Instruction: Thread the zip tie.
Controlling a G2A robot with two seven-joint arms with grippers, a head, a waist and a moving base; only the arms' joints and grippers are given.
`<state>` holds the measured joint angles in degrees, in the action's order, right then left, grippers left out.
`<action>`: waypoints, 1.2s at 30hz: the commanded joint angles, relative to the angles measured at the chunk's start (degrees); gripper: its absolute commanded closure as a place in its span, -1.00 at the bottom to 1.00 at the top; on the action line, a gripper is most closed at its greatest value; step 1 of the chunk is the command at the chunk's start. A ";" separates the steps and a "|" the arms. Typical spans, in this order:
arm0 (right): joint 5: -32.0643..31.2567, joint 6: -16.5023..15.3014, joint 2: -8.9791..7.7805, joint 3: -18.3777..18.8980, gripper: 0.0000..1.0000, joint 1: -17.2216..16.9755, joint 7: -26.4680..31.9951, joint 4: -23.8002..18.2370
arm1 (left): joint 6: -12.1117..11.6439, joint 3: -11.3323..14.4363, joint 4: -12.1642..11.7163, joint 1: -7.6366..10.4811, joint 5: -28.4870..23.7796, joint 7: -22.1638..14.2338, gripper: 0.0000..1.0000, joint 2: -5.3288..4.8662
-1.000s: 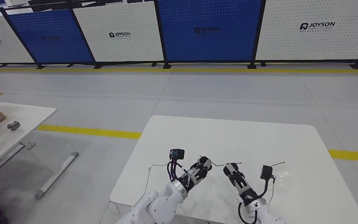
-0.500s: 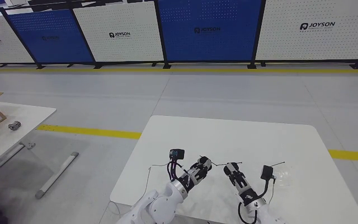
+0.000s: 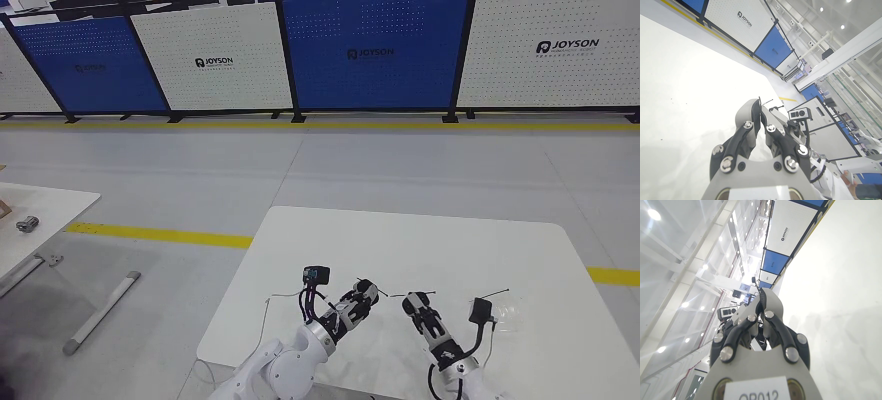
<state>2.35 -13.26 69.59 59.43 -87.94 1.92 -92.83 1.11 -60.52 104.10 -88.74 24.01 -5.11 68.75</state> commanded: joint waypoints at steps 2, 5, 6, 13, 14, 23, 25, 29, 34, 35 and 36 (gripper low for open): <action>-0.03 0.26 0.15 0.00 1.00 0.17 0.18 0.16 | 0.00 0.00 0.00 0.00 0.00 0.00 1.00 0.00; -0.16 0.47 0.33 -0.08 1.00 0.33 0.34 0.28 | 0.00 0.00 0.00 0.00 0.00 0.00 1.00 0.00; -0.21 0.54 0.40 -0.11 1.00 0.41 0.42 0.35 | 0.00 0.00 0.00 0.00 0.00 0.00 1.00 0.00; -0.35 0.92 0.82 -0.27 1.00 0.88 0.72 0.95 | 0.00 0.00 0.00 0.00 0.00 0.00 1.00 0.00; -0.39 0.95 0.87 -0.28 1.00 0.89 0.75 0.98 | 0.00 0.00 0.00 0.00 0.00 0.00 1.00 0.00; 0.89 1.05 1.49 -0.62 1.00 0.97 0.71 1.65 | 0.00 0.00 0.00 0.00 0.00 0.00 1.00 0.00; 0.86 1.16 1.66 -0.87 1.00 1.13 0.44 1.89 | 0.00 0.00 0.00 0.00 0.00 0.00 1.00 0.00; 1.18 1.05 1.83 -1.00 1.00 1.24 0.61 2.14 | 0.00 0.00 0.00 0.00 0.00 0.00 1.00 0.00; 1.18 1.05 1.83 -1.00 1.00 1.24 0.61 2.14 | 0.00 0.00 0.00 0.00 0.00 0.00 1.00 0.00; 1.18 1.05 1.83 -1.00 1.00 1.24 0.61 2.14 | 0.00 0.00 0.00 0.00 0.00 0.00 1.00 0.00; 1.18 1.05 1.83 -1.00 1.00 1.24 0.61 2.14 | 0.00 0.00 0.00 0.00 0.00 0.00 1.00 0.00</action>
<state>3.53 -12.21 71.42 58.44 -86.70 2.54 -90.69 1.11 -60.52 104.10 -88.74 24.01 -5.11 68.75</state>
